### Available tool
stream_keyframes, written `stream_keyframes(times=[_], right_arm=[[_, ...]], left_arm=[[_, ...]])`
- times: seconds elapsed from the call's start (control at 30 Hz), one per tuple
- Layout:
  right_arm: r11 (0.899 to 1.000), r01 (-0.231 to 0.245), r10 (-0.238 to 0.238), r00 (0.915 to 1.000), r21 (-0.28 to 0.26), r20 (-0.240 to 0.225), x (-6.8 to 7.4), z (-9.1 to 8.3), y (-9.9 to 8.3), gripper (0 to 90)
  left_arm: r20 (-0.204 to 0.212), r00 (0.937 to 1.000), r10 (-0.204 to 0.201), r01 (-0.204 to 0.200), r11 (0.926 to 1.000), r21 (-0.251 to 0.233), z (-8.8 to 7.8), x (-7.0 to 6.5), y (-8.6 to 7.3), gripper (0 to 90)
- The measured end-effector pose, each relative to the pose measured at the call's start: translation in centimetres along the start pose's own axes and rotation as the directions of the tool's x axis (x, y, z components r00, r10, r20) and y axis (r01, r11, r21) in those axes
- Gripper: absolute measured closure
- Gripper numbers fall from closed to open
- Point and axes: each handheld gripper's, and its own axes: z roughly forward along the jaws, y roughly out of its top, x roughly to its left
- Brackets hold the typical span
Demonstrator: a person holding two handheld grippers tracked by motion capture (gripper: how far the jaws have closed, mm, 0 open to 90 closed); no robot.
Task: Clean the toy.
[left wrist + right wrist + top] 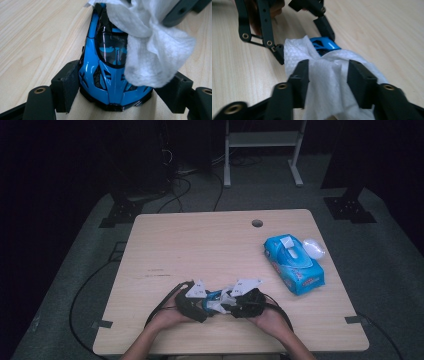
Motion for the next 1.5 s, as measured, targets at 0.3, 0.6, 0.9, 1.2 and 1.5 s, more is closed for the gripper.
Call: stream_keyframes(times=[0.3,0.6,0.9,1.2,1.5], right_arm=[[0.996,-0.085,0.085,0.9963,0.017,0.012,-1.3,1.8,-0.5,39.9],[0.996,-0.092,0.092,0.9948,0.012,0.044,-1.6,0.9,-1.1,49.2],[1.0,-0.013,0.012,0.996,0.011,0.088,-0.4,1.0,-0.5,52.4],[0.997,0.077,-0.077,0.9952,0.001,0.06,0.8,2.1,0.5,77.3],[0.999,0.005,0.0,0.9916,0.04,-0.129,0.9,4.9,2.3,81.7]], left_arm=[[0.008,1.0,-0.003,0.003,1.0,0.002,-0.1,0.1,0.0,25.2],[0.023,0.9992,-0.031,0.03,0.9991,0.03,0.0,0.3,-0.3,21.9],[0.012,0.9998,-0.017,0.017,0.9998,0.011,0.4,0.3,-0.1,23.1],[0.004,1.0,-0.008,0.008,0.9998,0.015,0.6,0.1,0.1,23.4],[0.001,1.0,-0.007,0.007,0.9999,0.014,0.5,0.0,0.1,23.9]])
